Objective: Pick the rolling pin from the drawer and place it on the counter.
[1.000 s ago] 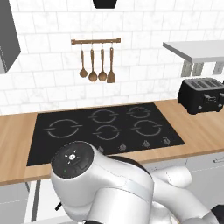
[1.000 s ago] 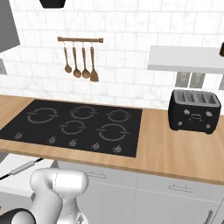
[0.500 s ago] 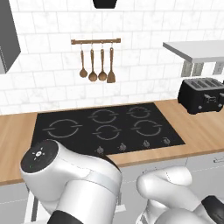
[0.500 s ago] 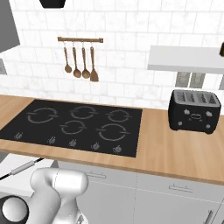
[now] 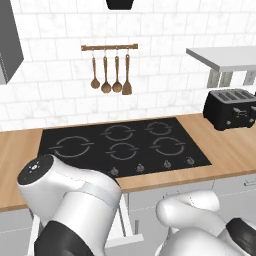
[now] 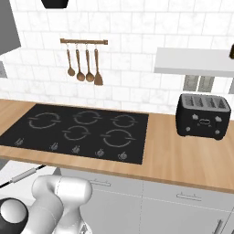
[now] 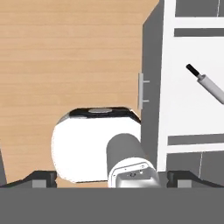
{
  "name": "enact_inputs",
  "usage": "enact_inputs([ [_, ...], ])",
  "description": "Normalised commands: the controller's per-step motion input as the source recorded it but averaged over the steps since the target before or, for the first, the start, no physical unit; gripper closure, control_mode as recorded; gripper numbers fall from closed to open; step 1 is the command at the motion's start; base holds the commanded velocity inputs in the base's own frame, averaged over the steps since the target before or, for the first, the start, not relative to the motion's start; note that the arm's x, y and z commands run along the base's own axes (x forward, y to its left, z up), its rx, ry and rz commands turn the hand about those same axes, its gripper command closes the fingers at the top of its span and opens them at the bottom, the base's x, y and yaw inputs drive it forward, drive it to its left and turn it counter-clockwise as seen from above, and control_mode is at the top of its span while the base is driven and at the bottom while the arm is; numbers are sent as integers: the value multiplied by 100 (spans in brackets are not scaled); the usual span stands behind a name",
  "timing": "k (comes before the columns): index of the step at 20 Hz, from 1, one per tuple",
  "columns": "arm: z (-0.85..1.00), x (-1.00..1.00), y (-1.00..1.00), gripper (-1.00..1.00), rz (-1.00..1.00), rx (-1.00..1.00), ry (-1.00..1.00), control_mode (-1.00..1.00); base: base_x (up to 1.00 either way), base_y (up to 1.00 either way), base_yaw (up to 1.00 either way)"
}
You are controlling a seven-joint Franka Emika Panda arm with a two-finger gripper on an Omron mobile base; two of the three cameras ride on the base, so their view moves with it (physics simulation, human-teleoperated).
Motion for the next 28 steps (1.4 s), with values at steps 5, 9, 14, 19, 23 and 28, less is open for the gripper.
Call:
enact_inputs([
  [5,-24,66,-2,-100,-2,-1,5,-100,0,0,0],
  [9,-73,26,-29,-100,3,-7,19,-100,0,0,0],
  [14,-59,35,-15,-100,10,-3,11,-100,0,0,0],
  [19,-53,49,-1,-100,15,-3,3,-100,0,0,0],
  [23,-51,41,0,-100,14,-7,1,-100,0,0,0],
  [28,-48,1,-9,-100,13,-6,4,-100,0,0,0],
])
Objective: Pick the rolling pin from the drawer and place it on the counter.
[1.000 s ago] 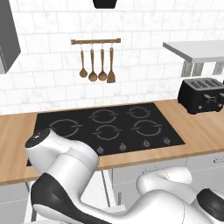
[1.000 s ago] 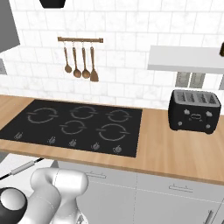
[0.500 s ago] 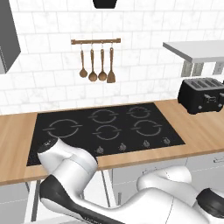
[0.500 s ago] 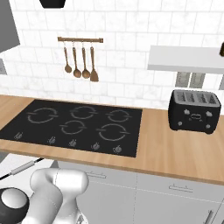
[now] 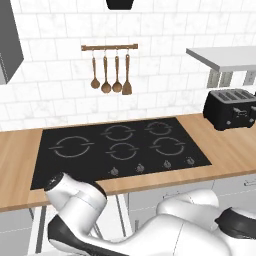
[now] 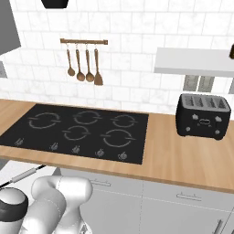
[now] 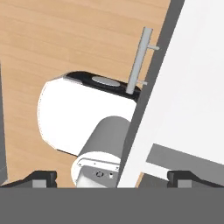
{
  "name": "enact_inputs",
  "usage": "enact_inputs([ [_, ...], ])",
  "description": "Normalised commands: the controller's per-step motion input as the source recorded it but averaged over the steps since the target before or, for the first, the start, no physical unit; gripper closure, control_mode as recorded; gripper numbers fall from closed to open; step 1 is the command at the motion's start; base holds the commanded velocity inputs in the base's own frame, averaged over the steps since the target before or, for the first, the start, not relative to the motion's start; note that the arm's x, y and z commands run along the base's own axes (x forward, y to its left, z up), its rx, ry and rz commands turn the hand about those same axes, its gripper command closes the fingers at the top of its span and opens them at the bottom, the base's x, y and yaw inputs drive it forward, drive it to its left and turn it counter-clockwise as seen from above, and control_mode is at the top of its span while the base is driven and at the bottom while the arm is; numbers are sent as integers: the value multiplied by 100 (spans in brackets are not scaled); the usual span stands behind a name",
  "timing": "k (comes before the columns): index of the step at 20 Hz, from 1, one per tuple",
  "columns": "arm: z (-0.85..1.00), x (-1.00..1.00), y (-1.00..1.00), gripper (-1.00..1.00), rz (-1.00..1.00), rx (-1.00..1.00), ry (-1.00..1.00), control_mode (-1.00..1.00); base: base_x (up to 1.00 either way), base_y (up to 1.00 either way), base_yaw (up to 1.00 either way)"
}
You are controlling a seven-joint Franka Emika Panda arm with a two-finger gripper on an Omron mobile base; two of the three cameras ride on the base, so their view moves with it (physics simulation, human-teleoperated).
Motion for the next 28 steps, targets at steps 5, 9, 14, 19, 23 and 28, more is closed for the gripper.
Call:
enact_inputs([
  [5,-44,3,-28,-100,6,0,0,-100,0,0,0],
  [9,-40,2,-26,-100,0,0,0,-100,0,0,0],
  [14,-38,21,-3,-100,0,0,0,-100,0,0,0],
  [19,-41,18,-2,-100,0,0,0,-100,0,0,0],
  [23,-41,6,-2,-100,1,0,0,-100,0,0,0],
  [28,-35,-7,-11,-100,0,1,0,-100,0,0,0],
])
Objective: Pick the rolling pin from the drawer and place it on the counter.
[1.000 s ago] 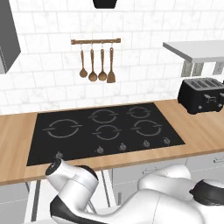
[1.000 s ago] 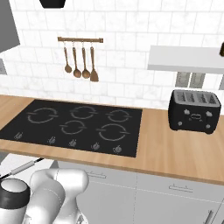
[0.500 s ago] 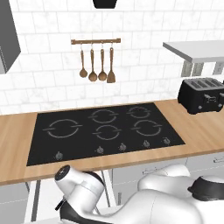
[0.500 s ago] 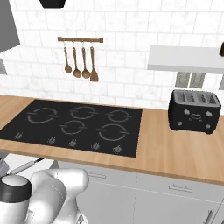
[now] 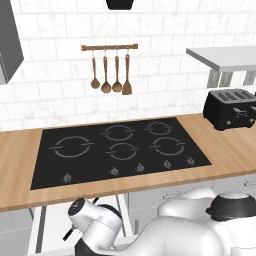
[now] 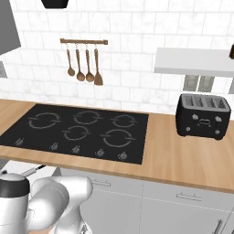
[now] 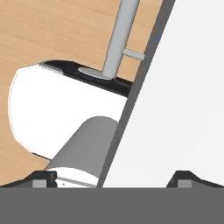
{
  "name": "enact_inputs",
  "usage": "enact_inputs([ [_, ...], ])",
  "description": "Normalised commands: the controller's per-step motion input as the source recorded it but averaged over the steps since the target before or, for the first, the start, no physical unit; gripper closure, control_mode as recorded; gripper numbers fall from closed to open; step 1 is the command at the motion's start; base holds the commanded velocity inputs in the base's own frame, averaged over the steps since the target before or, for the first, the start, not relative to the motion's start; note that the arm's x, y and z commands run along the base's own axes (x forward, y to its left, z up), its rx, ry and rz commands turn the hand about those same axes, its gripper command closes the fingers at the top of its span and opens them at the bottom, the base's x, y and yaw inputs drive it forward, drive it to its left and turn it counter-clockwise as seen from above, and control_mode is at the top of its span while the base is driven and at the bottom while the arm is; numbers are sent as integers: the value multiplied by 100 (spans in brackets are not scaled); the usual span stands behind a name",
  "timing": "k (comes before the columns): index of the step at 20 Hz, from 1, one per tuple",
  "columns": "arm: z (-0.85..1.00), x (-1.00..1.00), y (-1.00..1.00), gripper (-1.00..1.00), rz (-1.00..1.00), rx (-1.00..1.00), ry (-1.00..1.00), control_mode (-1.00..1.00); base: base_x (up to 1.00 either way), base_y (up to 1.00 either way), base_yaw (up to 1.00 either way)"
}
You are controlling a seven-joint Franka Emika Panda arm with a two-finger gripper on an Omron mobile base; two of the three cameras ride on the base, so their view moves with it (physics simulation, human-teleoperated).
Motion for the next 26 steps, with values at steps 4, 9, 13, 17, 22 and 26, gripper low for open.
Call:
enact_inputs([
  [4,-7,-92,-33,-100,2,8,-4,-100,0,0,0],
  [9,0,-100,-22,-100,6,9,-25,-100,0,0,0],
  [13,0,-100,-16,-100,9,5,-29,-100,0,0,0],
  [17,42,-85,0,-100,6,10,-27,-100,0,0,0],
  [22,100,14,-4,-100,4,23,-27,-100,0,0,0],
  [26,100,71,-1,-100,2,21,-6,-100,0,0,0],
])
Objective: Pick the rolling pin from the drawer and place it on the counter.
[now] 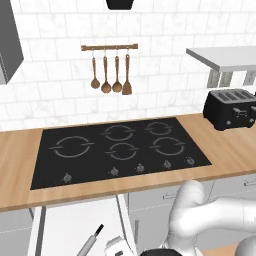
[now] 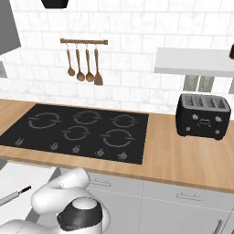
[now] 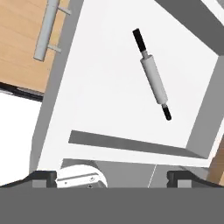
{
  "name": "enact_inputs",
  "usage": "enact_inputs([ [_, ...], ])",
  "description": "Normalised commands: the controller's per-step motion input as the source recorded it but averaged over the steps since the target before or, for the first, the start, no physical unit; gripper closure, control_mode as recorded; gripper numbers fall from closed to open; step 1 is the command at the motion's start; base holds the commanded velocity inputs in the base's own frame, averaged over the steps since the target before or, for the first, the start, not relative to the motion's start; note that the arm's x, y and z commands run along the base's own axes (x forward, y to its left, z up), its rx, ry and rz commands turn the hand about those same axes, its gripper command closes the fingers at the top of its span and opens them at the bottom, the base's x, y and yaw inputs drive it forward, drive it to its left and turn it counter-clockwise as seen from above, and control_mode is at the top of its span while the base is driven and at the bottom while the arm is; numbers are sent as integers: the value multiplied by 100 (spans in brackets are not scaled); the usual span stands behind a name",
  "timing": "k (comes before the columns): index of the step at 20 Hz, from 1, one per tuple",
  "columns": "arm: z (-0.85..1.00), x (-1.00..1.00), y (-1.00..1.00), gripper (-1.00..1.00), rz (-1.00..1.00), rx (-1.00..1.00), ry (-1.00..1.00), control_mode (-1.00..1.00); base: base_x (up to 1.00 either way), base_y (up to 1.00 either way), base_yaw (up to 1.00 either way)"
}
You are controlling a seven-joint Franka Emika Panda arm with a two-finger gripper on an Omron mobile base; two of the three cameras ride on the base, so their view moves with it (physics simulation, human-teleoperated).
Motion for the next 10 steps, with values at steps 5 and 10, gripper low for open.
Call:
enact_inputs([
  [5,80,100,0,-100,11,10,7,-100,0,0,0],
  [10,9,98,25,-100,32,5,13,-100,0,0,0],
])
